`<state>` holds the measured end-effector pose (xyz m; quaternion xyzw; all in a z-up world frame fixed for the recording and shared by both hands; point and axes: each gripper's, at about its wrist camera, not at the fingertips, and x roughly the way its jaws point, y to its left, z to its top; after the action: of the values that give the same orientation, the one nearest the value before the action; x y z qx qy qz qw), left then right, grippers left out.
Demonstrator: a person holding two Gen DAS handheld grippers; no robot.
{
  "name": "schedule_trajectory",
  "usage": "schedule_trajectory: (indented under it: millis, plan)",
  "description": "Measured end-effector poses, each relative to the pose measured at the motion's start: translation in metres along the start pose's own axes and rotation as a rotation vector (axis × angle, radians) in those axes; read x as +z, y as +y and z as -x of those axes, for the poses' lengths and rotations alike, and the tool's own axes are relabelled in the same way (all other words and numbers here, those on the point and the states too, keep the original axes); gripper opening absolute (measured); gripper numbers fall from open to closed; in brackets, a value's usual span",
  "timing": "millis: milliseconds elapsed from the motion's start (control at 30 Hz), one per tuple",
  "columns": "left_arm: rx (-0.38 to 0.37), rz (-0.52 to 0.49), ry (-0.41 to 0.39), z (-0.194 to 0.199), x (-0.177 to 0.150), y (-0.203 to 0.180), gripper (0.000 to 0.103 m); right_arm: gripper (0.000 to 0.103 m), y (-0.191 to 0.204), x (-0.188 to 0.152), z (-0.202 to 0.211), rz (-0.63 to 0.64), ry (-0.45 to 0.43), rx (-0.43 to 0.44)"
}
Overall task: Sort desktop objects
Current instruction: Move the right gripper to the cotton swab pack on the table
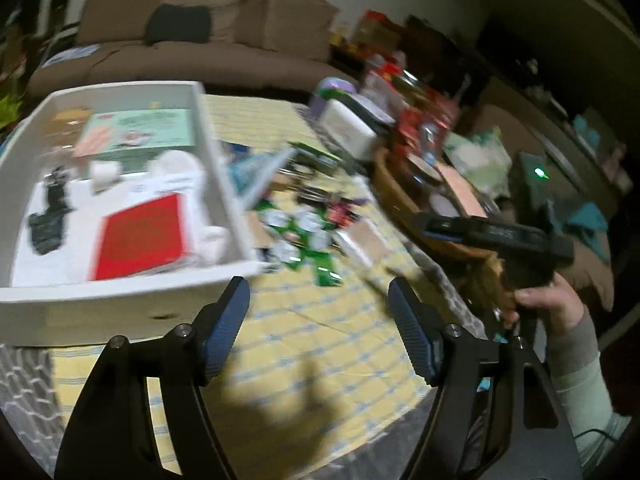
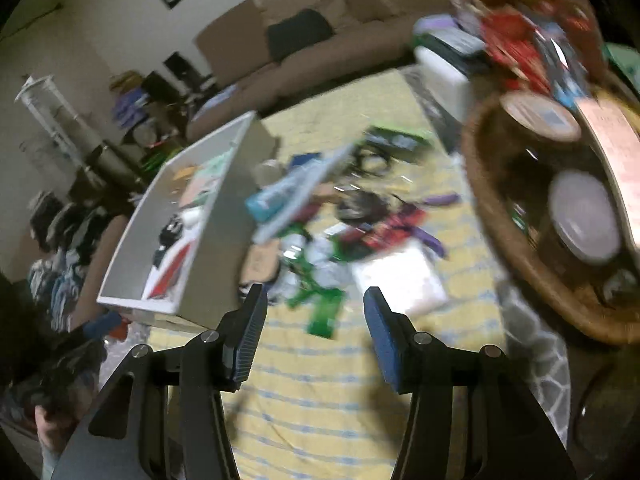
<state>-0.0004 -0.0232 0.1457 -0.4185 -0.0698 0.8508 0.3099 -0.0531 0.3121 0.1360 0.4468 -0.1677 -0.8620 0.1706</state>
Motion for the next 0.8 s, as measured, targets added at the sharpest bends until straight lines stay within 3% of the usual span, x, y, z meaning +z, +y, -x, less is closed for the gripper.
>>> schedule_trajectory:
  millis: [67,167,267,300,467,800]
  plan:
    - [-0.015,-0.021,0.025,-0.019,-0.004,-0.021,0.069,0.054,-0.014,-0.006,-0.003,-0.013,0.011,-0.014]
    - [-0.026,-0.037,0.057,-0.047,-0.012,-0.045,0.077,0.065,-0.029,-0.013,-0.008,-0.010,0.020,-0.030]
    - [-0.026,-0.007,0.078,-0.078,-0.016,-0.057,0.081,0.068,-0.037,-0.018,-0.018,0.006,0.037,-0.060]
    - [-0.024,0.015,0.085,-0.087,-0.015,-0.057,0.088,0.070,-0.040,-0.020,-0.021,0.017,0.040,-0.067]
    - [-0.028,0.127,0.053,-0.115,-0.005,-0.044,0.101,0.079,-0.039,-0.027,-0.046,0.148,0.060,-0.115]
    - [0.008,0.215,0.017,-0.135,-0.009,-0.011,0.102,0.084,-0.027,-0.021,-0.089,0.391,0.027,-0.213]
